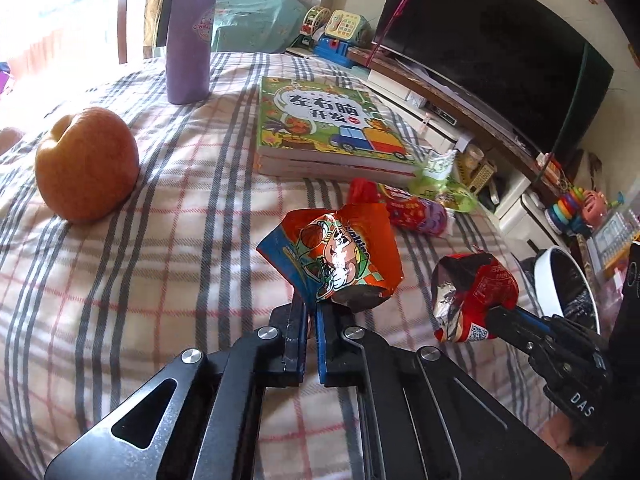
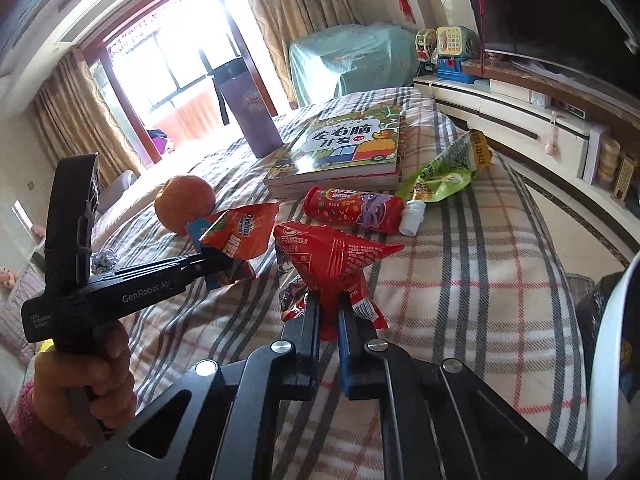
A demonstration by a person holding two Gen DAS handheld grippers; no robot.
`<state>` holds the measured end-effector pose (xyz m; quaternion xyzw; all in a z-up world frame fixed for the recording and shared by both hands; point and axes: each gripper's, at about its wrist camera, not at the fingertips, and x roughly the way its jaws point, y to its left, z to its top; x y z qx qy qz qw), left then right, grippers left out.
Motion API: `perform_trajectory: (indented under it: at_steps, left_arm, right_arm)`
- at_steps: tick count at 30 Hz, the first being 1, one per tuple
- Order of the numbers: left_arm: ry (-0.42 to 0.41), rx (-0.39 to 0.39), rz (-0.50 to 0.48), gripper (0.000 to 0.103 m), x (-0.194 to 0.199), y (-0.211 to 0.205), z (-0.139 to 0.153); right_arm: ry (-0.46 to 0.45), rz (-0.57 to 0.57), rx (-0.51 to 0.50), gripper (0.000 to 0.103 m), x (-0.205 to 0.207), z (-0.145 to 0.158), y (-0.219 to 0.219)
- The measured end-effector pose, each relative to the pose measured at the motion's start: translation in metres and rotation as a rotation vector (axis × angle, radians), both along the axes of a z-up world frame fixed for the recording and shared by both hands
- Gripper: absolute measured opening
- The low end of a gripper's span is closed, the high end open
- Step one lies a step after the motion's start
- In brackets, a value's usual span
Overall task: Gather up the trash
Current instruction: 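Grasp the orange snack bag with left tool while right tool grasps red snack bag, then carry the orange bag and red bag over the black bin with both tools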
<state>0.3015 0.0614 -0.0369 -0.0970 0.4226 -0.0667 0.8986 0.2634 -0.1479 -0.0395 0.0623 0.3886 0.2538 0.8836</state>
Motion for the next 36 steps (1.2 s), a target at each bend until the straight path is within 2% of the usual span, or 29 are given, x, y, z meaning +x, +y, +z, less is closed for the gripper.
perform_trajectory:
  at_steps: [11, 19, 32, 36]
  left_arm:
    - [-0.003, -0.085, -0.064, 0.003, -0.067, -0.04, 0.005]
    - [0.007, -0.095, -0.1, 0.003, -0.099, -0.063, 0.003]
    - [0.03, -0.087, -0.064, 0.003, -0.123, -0.072, -0.017]
    - [0.023, -0.088, -0.052, 0.004, -0.125, -0.071, -0.022]
  right_arm:
    - [-0.002, -0.053, 0.033, 0.008, -0.06, 0.011, -0.051]
    - [-0.021, -0.098, 0.02, 0.008, -0.092, 0.012, -0.072]
    - [-0.038, -0.115, -0.02, 0.008, -0.109, -0.015, -0.065]
    - [-0.033, -0.11, -0.017, 0.012, -0.11, -0.021, -0.061]
